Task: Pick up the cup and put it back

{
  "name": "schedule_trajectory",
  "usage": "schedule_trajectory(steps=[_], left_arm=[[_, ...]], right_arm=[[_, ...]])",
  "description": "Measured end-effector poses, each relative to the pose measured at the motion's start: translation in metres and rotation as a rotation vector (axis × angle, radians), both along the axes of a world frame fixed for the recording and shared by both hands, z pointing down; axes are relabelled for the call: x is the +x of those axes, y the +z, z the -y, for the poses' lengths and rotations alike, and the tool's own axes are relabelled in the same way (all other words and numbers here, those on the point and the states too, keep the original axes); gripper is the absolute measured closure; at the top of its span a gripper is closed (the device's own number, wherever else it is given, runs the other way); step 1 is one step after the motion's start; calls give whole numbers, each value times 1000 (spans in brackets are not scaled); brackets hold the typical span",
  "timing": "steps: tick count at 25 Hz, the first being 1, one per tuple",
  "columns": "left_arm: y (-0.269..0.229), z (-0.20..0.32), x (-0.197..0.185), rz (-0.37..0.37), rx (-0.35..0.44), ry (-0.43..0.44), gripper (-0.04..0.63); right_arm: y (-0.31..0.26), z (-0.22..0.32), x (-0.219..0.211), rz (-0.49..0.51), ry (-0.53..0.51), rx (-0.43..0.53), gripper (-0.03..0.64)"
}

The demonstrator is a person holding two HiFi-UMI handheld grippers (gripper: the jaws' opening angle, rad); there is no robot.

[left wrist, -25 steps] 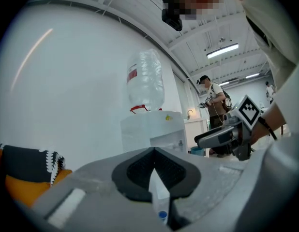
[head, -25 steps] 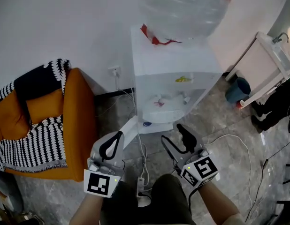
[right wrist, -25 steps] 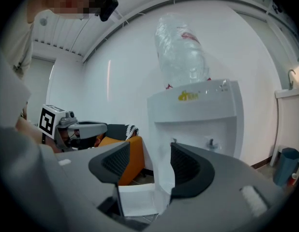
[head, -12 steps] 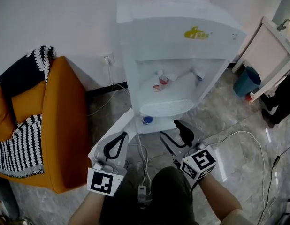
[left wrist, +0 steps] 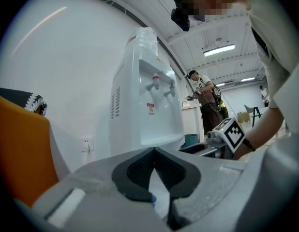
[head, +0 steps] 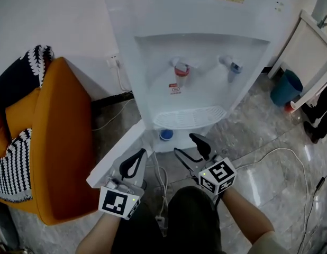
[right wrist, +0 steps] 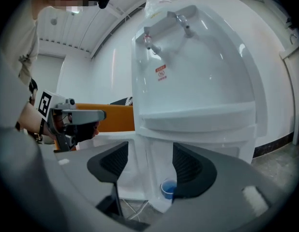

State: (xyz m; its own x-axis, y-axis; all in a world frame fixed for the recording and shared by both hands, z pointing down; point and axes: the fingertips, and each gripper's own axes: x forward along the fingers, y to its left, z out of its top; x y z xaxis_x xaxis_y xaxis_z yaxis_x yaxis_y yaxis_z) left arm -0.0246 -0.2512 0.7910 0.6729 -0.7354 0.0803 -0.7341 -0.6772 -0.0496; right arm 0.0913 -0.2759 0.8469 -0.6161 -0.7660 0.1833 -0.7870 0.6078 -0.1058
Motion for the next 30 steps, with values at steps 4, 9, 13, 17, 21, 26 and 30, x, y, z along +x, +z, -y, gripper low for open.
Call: schedule_trajectory(steps=[4,9,13,17,21,26,30], left_arm=[[19,8,4,18,-1,-1,592],[39,15,14,14,13,38,592],[48,17,17,18,12,53,592],[53,25,13,4,14,44,592],[58,26,11,12,17,60,592],[63,27,11,-4,6,61,592],[67,27,11,-12,-9,61,593]], right_arm=[[37,19,-3,2,-42,-12,322],[82,44,-8,-18,-75,-24,305],[121,67,-9,-48,-67,-58,278],[161,84,-13,-80,-63,-118,241],[197,94,-21,-141,-65,-171,229],[225,103,-26,-180,-62,-206,228],[239,106,-31,-192,-74,-226,229]])
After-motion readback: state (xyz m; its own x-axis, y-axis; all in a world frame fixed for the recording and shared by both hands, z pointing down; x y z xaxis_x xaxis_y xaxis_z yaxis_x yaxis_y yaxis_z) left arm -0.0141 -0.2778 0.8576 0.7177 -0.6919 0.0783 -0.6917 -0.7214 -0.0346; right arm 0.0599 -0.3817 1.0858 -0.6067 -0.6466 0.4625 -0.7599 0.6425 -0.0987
